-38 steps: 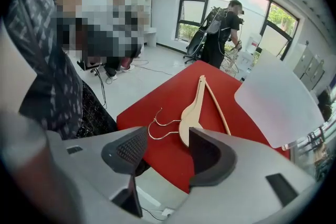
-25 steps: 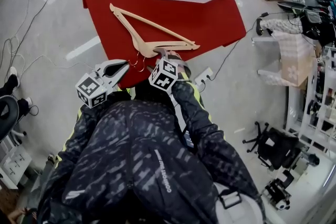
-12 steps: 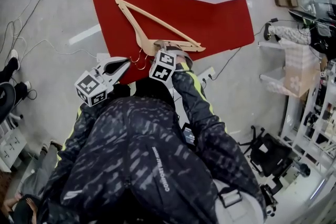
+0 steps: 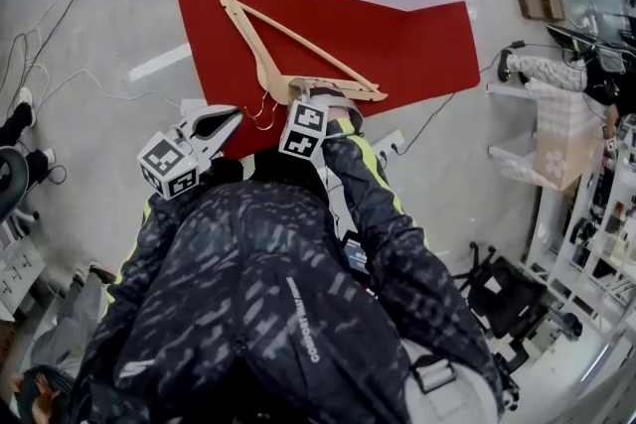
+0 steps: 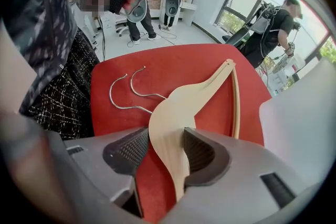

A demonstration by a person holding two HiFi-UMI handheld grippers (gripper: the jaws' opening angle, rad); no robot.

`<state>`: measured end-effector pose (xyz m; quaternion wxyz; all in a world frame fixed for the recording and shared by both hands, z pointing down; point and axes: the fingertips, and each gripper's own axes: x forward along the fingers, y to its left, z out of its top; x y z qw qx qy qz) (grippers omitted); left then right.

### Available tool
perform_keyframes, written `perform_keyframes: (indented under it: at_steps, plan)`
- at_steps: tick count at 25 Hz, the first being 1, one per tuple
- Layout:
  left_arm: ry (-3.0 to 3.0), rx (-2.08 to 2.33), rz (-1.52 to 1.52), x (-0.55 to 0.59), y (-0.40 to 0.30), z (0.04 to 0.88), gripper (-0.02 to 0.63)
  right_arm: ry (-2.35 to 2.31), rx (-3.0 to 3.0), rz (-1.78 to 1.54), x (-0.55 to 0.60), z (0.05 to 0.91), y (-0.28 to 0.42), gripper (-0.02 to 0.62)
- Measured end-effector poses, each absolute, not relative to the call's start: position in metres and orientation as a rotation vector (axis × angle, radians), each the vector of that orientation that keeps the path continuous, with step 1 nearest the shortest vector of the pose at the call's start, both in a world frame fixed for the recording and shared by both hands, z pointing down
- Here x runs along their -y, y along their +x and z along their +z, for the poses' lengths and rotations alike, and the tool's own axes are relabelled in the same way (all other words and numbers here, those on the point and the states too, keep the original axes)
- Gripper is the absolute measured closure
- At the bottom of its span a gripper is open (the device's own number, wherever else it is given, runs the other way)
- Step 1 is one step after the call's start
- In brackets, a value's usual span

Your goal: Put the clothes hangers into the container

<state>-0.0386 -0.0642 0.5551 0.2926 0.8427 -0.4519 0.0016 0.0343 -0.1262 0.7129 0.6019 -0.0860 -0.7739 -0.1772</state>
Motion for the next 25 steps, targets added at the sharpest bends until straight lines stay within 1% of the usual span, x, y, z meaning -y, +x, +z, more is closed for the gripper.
perform_keyframes:
  at_steps: [10,25]
  plan:
    - [2.269,1.199,0.007,0.067,-0.039,0.553,0.594,-0.132,1.845,-0.373,0.133,0.708,0.035,0.394]
    - [2.320,1.172,-0.005,0.062,-0.034,0.543,0.594,0.079,1.905,-0.499,0.142,0.660,0.035,0.399]
